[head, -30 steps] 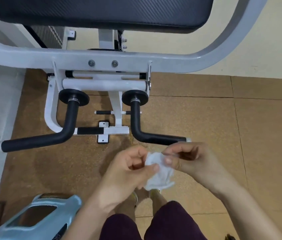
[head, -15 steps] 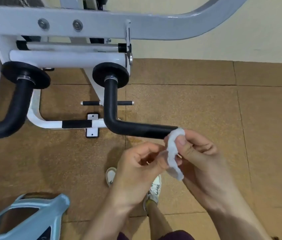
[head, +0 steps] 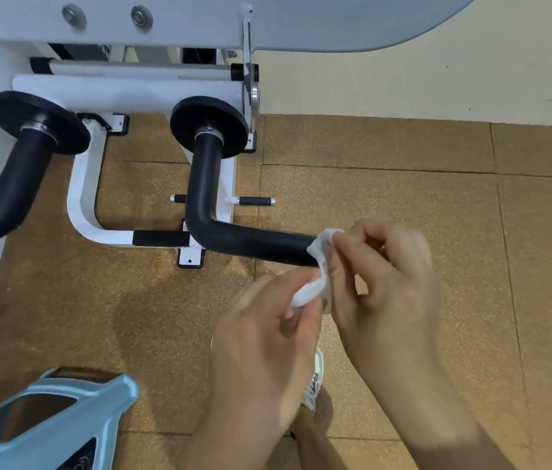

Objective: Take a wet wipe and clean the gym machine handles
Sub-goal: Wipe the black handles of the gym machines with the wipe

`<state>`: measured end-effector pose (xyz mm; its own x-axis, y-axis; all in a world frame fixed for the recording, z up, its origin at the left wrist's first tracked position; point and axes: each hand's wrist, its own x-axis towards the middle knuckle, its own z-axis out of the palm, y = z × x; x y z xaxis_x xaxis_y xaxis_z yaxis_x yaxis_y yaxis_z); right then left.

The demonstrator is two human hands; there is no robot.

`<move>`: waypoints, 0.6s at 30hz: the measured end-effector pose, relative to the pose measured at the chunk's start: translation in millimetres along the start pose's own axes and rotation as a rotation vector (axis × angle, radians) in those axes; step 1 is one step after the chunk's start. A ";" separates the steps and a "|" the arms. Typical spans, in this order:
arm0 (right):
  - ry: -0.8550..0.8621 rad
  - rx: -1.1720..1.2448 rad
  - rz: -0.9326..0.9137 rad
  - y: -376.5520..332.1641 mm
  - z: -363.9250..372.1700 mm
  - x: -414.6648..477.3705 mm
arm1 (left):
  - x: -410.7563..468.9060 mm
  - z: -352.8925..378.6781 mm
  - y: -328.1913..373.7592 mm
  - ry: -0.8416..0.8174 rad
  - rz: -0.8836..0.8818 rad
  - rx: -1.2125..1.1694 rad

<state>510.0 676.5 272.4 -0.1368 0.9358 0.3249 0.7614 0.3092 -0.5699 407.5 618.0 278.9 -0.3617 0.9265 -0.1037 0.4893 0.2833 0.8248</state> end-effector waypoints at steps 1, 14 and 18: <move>-0.007 -0.005 0.033 -0.2 1.6 5.4 | 1.8 1.3 1.2 0.004 0.015 0.006; -0.215 -0.078 -0.064 2.5 -16.6 17.8 | 56.3 -16.5 6.8 -0.320 0.404 -0.062; -0.163 -0.020 0.005 -6.5 -14.9 15.7 | 54.0 -19.5 5.8 -0.102 0.410 0.177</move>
<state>512.4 686.6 292.4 -0.2329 0.9530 0.1939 0.7746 0.3023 -0.5556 375.3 664.9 288.9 -0.0344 0.9881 0.1501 0.7068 -0.0821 0.7027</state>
